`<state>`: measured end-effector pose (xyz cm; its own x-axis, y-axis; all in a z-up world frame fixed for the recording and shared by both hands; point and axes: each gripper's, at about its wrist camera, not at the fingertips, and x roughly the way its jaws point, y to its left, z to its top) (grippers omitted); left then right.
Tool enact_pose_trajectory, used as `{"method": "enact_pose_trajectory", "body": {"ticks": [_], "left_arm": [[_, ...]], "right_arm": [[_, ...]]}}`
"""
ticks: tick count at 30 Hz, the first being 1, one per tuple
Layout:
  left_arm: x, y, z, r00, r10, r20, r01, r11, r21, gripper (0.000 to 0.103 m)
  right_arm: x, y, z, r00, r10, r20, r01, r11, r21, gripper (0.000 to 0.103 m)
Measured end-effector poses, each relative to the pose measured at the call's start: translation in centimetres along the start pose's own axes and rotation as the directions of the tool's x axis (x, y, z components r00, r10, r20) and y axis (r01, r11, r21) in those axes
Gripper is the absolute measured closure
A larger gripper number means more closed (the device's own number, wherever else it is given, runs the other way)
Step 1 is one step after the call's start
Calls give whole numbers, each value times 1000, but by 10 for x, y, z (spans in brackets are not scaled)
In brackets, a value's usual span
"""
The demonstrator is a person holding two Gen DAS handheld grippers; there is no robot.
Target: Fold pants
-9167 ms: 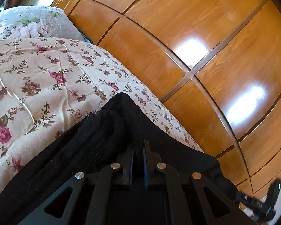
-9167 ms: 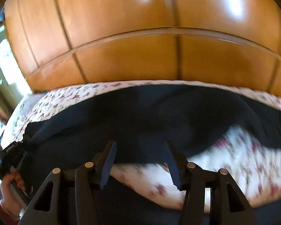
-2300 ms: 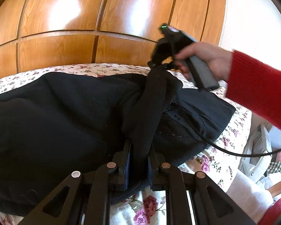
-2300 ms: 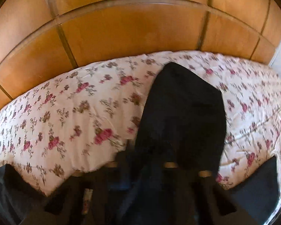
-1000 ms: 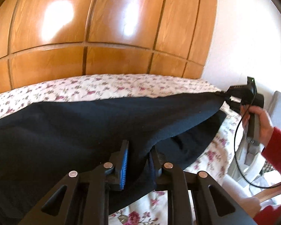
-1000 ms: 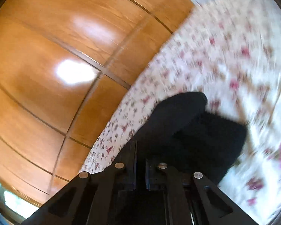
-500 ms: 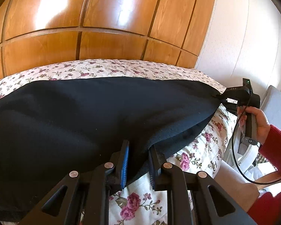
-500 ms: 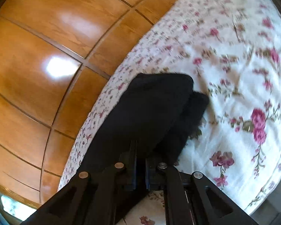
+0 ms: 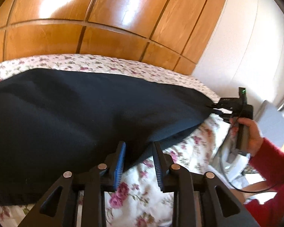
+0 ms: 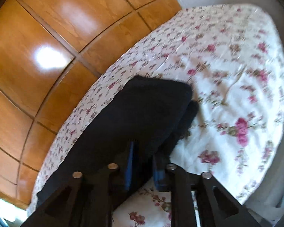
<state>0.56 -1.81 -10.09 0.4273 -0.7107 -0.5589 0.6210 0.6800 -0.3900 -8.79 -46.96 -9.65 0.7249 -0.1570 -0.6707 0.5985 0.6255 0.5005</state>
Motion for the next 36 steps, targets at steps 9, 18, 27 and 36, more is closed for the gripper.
{"method": "enact_pose_trajectory", "body": {"ticks": [9, 18, 27, 36], "left_arm": [[-44, 16, 5, 993, -9, 115, 13, 999, -31, 73], [18, 6, 43, 995, 97, 16, -97, 994, 50, 69], [38, -19, 5, 991, 128, -41, -119, 978, 174, 68], [19, -2, 16, 995, 102, -19, -99, 988, 123, 67]], "right_arm": [[-53, 67, -23, 984, 98, 146, -53, 957, -286, 78], [11, 171, -99, 933, 242, -265, -349, 784, -514, 74], [11, 161, -140, 930, 161, -331, -344, 701, -625, 74], [-1, 150, -135, 918, 220, -329, -380, 719, -582, 71]]}}
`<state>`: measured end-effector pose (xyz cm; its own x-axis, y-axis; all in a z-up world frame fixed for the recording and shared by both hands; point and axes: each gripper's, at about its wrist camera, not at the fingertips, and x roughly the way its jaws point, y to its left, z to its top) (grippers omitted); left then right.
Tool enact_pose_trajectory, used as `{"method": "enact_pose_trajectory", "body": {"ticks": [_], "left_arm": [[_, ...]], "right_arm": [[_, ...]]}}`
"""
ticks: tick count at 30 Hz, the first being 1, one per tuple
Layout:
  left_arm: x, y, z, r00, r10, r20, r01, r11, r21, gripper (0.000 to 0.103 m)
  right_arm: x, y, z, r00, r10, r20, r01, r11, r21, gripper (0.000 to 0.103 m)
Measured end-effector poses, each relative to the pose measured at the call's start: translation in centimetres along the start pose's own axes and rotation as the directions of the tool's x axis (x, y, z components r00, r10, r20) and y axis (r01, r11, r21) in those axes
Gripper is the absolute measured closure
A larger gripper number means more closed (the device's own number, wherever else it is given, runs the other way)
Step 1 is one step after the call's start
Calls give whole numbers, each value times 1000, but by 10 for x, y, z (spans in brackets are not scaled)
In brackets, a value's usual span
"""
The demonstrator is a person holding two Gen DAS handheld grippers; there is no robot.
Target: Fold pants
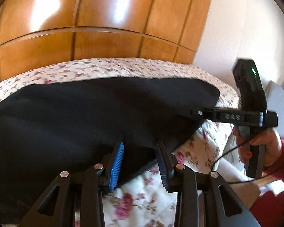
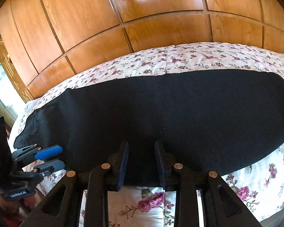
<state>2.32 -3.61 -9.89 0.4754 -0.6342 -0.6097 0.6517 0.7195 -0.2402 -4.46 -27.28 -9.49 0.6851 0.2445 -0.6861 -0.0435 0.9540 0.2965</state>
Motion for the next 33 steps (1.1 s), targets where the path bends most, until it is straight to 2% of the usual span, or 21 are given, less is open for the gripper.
{"method": "enact_pose_trajectory", "body": {"ticks": [3, 6, 8, 10, 13, 15, 16, 17, 20, 25, 27, 30, 33], "left_arm": [[-11, 26, 12, 997, 79, 26, -77, 995, -66, 67], [-18, 61, 28, 988, 151, 12, -148, 980, -133, 67], [-15, 81, 39, 977, 211, -36, -214, 965, -152, 67], [-12, 101, 47, 960, 271, -69, -279, 945, -169, 67], [-5, 132, 51, 941, 318, -116, -336, 918, -211, 67], [-3, 153, 42, 926, 351, -140, -377, 889, -259, 67], [-4, 160, 36, 924, 355, -141, -381, 879, -286, 67], [-6, 168, 27, 932, 342, -122, -364, 875, -319, 67], [-12, 172, 12, 951, 306, -39, -300, 889, -346, 67], [-13, 173, 10, 951, 307, -19, -294, 887, -356, 67], [-12, 174, 9, 952, 305, -11, -288, 887, -360, 67], [-16, 175, 8, 956, 294, 7, -270, 887, -374, 67], [-17, 175, 7, 956, 292, 17, -264, 887, -378, 67]], "right_arm": [[-4, -1, 8, 999, -6, 37, 6, 1000, 7, 63], [-1, -8, 21, 999, -27, 46, 26, 999, 22, 63], [1, -11, 34, 998, -16, 56, 13, 999, 42, 63], [9, -6, 51, 999, 44, 28, -46, 998, 46, 63], [26, 19, 69, 998, 64, -12, -65, 996, -54, 63], [37, 41, 79, 995, 93, -22, -95, 989, -110, 63], [47, 53, 84, 988, 148, -44, -152, 982, -112, 63], [54, 60, 89, 981, 184, -60, -189, 976, -106, 63], [84, 91, 102, 956, 266, -122, -279, 954, -110, 63], [142, 149, 116, 915, 338, -219, -371, 919, -133, 63], [163, 171, 123, 908, 343, -240, -383, 912, -148, 63], [189, 194, 134, 917, 311, -251, -358, 918, -171, 63], [223, 210, 140, 899, 298, -322, -361, 919, -157, 63]]}}
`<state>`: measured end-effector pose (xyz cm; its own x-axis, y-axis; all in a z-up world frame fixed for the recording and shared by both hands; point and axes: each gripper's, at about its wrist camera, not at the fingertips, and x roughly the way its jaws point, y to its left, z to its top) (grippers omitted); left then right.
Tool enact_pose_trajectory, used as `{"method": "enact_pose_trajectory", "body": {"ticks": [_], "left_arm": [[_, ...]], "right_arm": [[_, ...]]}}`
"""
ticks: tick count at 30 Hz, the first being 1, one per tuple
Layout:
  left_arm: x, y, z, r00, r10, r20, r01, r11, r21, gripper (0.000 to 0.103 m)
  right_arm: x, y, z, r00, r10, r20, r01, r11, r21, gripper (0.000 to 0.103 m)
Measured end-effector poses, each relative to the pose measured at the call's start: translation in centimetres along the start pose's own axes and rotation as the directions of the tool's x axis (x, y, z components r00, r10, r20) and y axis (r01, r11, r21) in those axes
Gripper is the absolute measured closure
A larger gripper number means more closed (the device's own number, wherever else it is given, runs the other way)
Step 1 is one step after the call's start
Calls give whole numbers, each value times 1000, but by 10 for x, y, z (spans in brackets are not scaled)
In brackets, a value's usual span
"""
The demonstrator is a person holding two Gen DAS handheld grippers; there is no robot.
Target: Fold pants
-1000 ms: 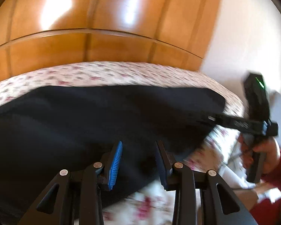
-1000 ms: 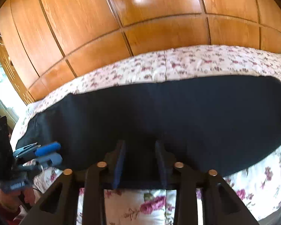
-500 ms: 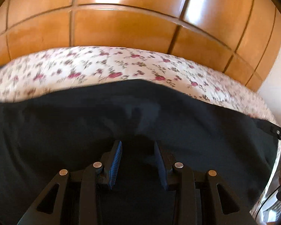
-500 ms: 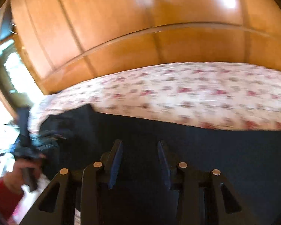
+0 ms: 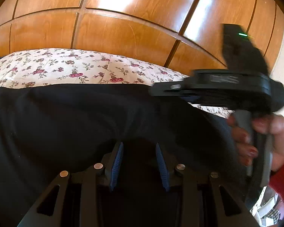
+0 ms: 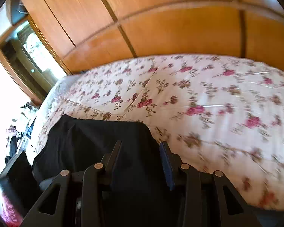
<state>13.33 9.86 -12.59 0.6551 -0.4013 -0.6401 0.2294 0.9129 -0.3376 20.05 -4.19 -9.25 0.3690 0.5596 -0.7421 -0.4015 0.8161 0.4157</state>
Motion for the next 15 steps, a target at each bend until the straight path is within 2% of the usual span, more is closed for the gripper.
{"method": "enact_pose_trajectory", "body": {"ticks": [1, 3, 7, 12, 15], "left_arm": [[0, 0, 0, 1000, 1, 1, -1, 1000, 1, 67], [1, 0, -1, 1000, 0, 4, 0, 1000, 0, 67], [1, 1, -1, 1000, -6, 11, 6, 1000, -5, 67], [1, 3, -1, 1000, -16, 13, 16, 1000, -14, 68], [2, 4, -1, 1000, -15, 15, 15, 1000, -18, 68]], "right_arm": [[12, -2, 3, 999, 8, -36, -8, 1000, 12, 64], [25, -3, 5, 998, 33, -62, -32, 999, 17, 84], [35, 3, 8, 999, -13, -29, 12, 999, -44, 90], [49, 9, 12, 992, -123, 17, 124, 987, -104, 94], [57, 4, 10, 991, -126, 36, 128, 987, -97, 94]]}}
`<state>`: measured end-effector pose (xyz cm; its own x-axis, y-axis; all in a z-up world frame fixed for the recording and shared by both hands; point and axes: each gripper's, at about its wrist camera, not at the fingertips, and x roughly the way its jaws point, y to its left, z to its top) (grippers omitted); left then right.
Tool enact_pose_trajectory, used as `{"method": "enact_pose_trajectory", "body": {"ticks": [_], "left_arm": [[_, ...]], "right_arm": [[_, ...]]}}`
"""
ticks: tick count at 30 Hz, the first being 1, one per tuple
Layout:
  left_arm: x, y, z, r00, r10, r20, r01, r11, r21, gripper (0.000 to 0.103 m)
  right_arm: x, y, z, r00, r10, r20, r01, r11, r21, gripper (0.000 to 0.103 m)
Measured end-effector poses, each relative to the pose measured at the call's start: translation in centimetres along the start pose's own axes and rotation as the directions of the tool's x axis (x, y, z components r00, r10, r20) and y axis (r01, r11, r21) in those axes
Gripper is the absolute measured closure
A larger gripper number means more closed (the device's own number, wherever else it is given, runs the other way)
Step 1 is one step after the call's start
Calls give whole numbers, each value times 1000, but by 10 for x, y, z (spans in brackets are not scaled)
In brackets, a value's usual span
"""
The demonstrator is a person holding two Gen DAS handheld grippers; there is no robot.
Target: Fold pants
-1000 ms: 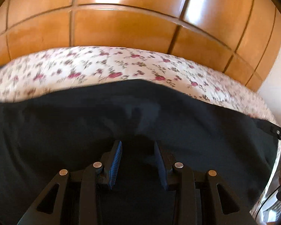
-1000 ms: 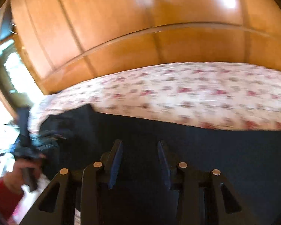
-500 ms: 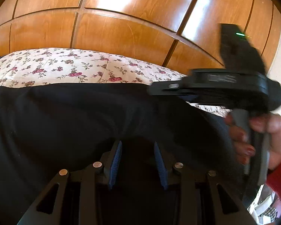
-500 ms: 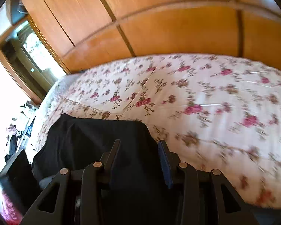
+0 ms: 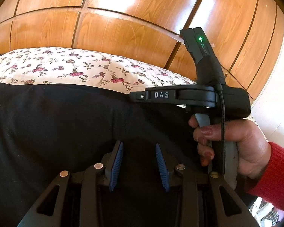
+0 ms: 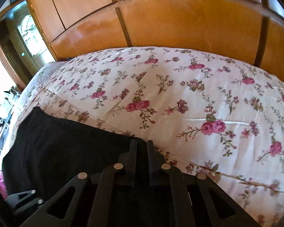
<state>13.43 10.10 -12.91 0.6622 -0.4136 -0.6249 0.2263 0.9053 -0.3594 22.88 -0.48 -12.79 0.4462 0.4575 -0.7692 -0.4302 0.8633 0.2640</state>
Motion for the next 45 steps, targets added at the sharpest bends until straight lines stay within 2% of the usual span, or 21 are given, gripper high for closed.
{"method": "enact_pose_trajectory", "body": {"ticks": [5, 7, 9, 12, 14, 18, 21, 24, 30, 35, 40, 45], "left_arm": [[1, -1, -1, 1000, 1, 2, -1, 1000, 0, 68], [0, -1, -2, 1000, 2, 3, -2, 1000, 1, 68], [0, -1, -2, 1000, 1, 3, -1, 1000, 0, 68], [0, 0, -2, 1000, 1, 2, -1, 1000, 1, 68], [0, -1, -2, 1000, 4, 1, -4, 1000, 3, 68], [-1, -3, -2, 1000, 14, -2, -14, 1000, 9, 68], [-2, -8, -2, 999, 42, -4, -41, 999, 27, 67], [-3, -16, -3, 996, 91, -4, -90, 994, 59, 67], [-4, -28, -7, 980, 198, 4, -197, 972, 128, 67], [-5, -38, -11, 963, 268, 13, -266, 949, 167, 65], [-7, -40, -14, 954, 298, 19, -297, 940, 171, 65], [-8, -42, -15, 949, 314, 15, -312, 936, 162, 65]], "right_arm": [[3, -3, 2, 1000, 10, 6, -10, 1000, 15, 94], [-2, -5, 0, 1000, 13, 23, -14, 1000, 28, 91], [-15, -9, -1, 998, -6, 58, 2, 998, 57, 72], [-48, -15, -8, 994, -10, 112, -4, 992, 130, 69], [-70, -18, -19, 993, 18, 118, -36, 988, 150, 69], [-110, -25, -52, 993, 10, 118, -26, 991, 132, 67], [-145, -35, -84, 991, -42, 126, 26, 992, 127, 61], [-171, -47, -111, 986, -90, 137, 71, 988, 137, 58], [-215, -80, -161, 973, -177, 145, 139, 960, 242, 56], [-242, -110, -194, 959, -241, 146, 177, 918, 356, 52], [-269, -136, -222, 950, -261, 174, 157, 876, 456, 50], [-296, -150, -239, 936, -303, 181, 181, 852, 491, 48]]}}
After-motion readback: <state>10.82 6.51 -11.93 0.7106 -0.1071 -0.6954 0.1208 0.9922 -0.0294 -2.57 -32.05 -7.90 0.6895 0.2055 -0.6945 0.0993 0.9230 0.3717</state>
